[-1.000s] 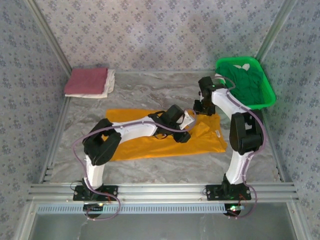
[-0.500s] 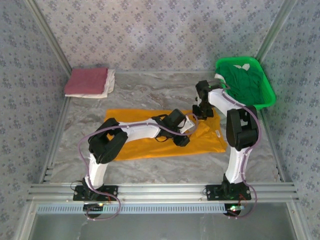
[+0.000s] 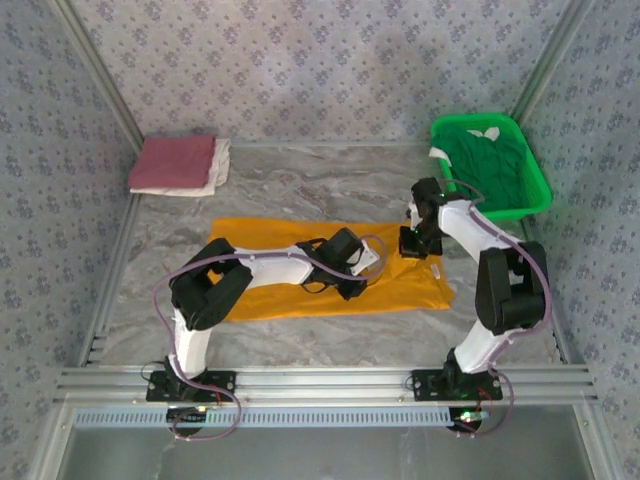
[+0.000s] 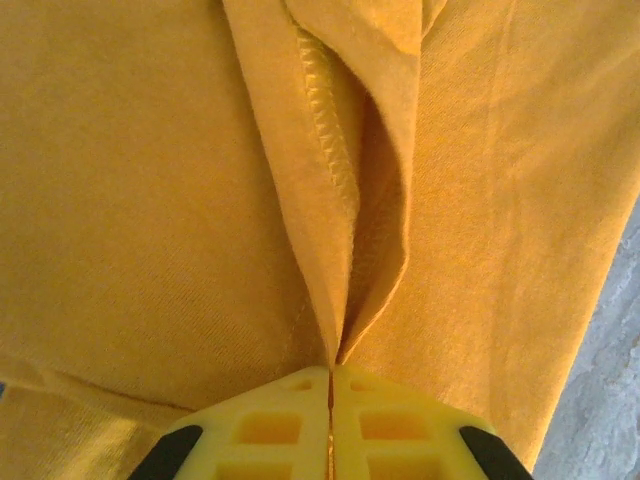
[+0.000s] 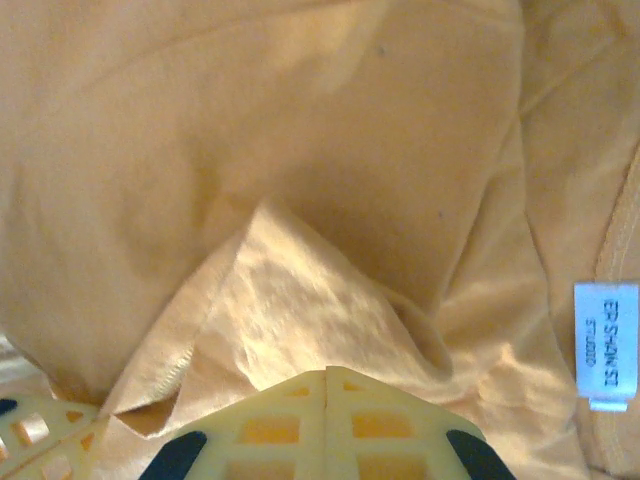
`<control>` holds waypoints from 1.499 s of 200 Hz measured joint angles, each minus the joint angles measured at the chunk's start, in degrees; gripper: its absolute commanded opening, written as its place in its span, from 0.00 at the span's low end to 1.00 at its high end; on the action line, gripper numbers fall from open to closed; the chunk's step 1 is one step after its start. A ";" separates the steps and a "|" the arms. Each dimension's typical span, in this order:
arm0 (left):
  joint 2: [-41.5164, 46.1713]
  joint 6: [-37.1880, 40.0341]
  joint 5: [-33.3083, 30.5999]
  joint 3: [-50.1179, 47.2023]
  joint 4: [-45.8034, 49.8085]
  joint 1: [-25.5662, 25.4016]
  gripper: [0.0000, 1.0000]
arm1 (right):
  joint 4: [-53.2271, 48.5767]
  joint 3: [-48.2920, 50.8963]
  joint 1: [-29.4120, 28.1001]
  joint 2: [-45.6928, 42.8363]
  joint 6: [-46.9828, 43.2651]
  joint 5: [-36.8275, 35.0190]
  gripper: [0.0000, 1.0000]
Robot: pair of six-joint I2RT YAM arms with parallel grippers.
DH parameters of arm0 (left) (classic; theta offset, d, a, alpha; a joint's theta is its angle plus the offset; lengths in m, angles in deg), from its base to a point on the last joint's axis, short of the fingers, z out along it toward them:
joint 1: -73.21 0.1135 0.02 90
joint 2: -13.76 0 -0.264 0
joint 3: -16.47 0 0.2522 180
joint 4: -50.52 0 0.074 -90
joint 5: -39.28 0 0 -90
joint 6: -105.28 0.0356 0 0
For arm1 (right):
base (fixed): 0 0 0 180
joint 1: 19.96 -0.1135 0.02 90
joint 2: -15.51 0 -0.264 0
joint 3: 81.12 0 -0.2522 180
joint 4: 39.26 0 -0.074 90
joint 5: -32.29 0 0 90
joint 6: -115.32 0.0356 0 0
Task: Fold and stack the t-shirts
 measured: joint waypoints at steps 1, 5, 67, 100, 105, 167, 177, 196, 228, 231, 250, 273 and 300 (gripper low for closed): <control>0.04 0.00 0.00 -0.07 -0.02 0.00 0.07 | 0.07 0.26 0.04 -0.22 0.07 0.07 0.00; 0.24 0.00 -0.11 -0.33 -0.09 0.00 0.07 | 0.26 1.05 0.13 -0.90 0.11 0.13 0.00; 1.09 -0.15 -1.07 -0.81 -1.16 -0.02 0.31 | 2.03 2.03 0.87 -3.41 2.49 -0.48 0.27; 1.40 -0.46 -1.25 -0.79 -1.57 -0.02 0.40 | 1.90 -6.34 -1.95 -0.72 3.32 -3.30 0.36; 1.70 -0.46 -1.22 -0.90 -1.77 -0.02 0.40 | 1.90 -7.69 -2.27 0.11 3.39 -4.07 0.37; 14.56 -2.03 -0.31 -10.45 -12.35 1.18 0.39 | -2.10 -16.61 -6.47 11.34 3.54 -11.54 0.42; 15.61 -2.80 0.09 -11.52 -14.03 2.10 0.39 | -2.89 -17.20 -7.13 12.52 3.76 -12.35 0.42; 15.87 -3.98 0.31 -12.61 -16.33 4.02 0.39 | -3.96 -17.49 -8.09 14.29 4.31 -13.51 0.39; 15.87 -5.64 0.31 -15.78 -18.75 6.12 0.39 | -5.53 -18.05 -8.74 17.53 4.66 -14.60 0.34; 15.87 -5.84 0.28 -16.00 -18.93 6.19 0.39 | -5.64 -18.05 -8.72 17.73 4.66 -14.62 0.33; 15.87 -6.36 0.28 -16.65 -19.04 6.34 0.39 | -5.68 -18.05 -8.74 18.88 5.01 -14.97 0.22; 15.87 -6.49 0.22 -16.65 -19.34 6.45 0.39 | -5.64 -18.05 -8.79 19.58 5.33 -15.45 0.09; 15.87 -6.62 -0.48 -16.65 -19.32 6.45 0.38 | -5.64 -18.05 -9.05 19.54 5.70 -16.06 0.00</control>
